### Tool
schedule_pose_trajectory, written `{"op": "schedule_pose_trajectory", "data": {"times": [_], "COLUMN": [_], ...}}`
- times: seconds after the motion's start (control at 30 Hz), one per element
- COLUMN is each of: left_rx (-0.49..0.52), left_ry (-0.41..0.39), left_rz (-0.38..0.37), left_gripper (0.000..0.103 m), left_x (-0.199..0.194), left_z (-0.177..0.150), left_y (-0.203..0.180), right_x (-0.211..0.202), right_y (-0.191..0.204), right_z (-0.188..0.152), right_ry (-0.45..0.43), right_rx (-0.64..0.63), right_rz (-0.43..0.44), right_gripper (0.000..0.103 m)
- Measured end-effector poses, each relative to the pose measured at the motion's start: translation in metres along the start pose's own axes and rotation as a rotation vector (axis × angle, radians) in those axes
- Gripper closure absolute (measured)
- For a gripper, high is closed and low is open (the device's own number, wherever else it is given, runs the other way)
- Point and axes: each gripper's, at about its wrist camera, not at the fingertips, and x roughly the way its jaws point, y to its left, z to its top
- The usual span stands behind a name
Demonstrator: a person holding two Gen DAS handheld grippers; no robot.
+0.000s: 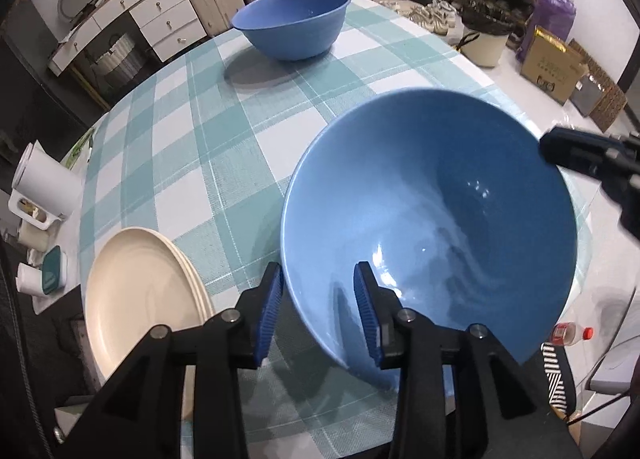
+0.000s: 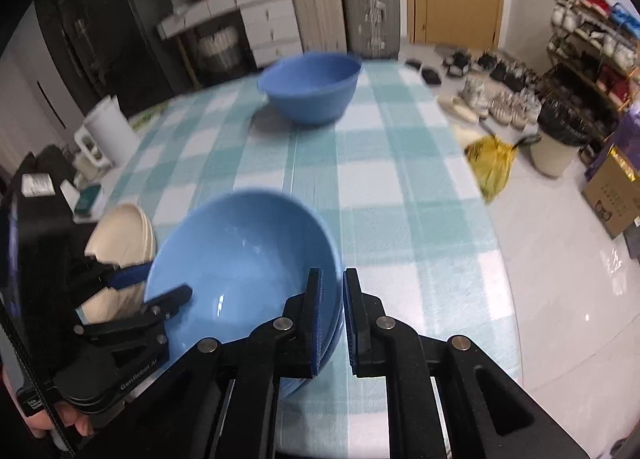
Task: Organize plates and bowls
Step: 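Lower the held bowl into the placed bowl and open both tools, then withdraw both tools up and away from the nested bowls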
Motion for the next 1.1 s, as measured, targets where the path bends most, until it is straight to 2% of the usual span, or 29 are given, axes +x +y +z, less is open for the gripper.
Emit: {"op": "schedule_pose_trajectory", "data": {"times": [0.03,0.1,0.2,0.37,0.43,0.5,0.53,0.63,0.73,0.83,0.97,1.1], "left_rx": [-0.016,-0.066,-0.15,-0.267,-0.286,-0.296,-0.312,-0.328,-0.36,-0.384,-0.415,-0.448], "left_ry": [-0.019,-0.081,-0.174,-0.301,-0.342,-0.388,-0.419,-0.479,-0.519,-0.559,-0.584,-0.536], "left_rz": [0.006,-0.001,-0.01,-0.022,-0.026,-0.002,0.021,0.027,0.04,0.08,0.099,0.1], "left_gripper": [0.066,0.057,0.056,0.049,0.039,0.013,0.011,0.01,0.01,0.003,0.002,0.002], "left_x": [-0.002,-0.01,-0.022,-0.044,-0.05,-0.057,-0.061,-0.069,-0.077,-0.084,-0.09,-0.093], "left_z": [-0.001,-0.004,-0.014,-0.039,-0.048,-0.058,-0.065,-0.079,-0.093,-0.103,-0.117,-0.124], "left_y": [0.002,0.007,0.016,0.027,0.027,0.026,0.025,0.024,0.025,0.026,0.026,0.026], "right_x": [-0.005,-0.015,-0.032,-0.056,-0.06,-0.062,-0.063,-0.068,-0.079,-0.088,-0.094,-0.095], "right_y": [-0.001,-0.001,0.004,0.016,0.019,0.02,0.021,0.026,0.033,0.037,0.038,0.04], "right_z": [0.0,-0.004,-0.015,-0.043,-0.053,-0.062,-0.068,-0.088,-0.11,-0.13,-0.146,-0.156], "right_ry": [-0.025,-0.075,-0.158,-0.301,-0.343,-0.369,-0.39,-0.454,-0.532,-0.602,-0.614,-0.603], "right_rx": [0.004,0.022,0.037,0.037,0.049,0.06,0.067,0.054,0.016,-0.001,0.005,0.012], "right_rz": [0.006,0.032,0.072,0.109,0.119,0.12,0.122,0.144,0.123,0.095,0.117,0.12], "right_gripper": [0.093,0.093,0.091,0.069,0.062,0.053,0.049,0.03,0.018,0.005,0.003,0.002]}}
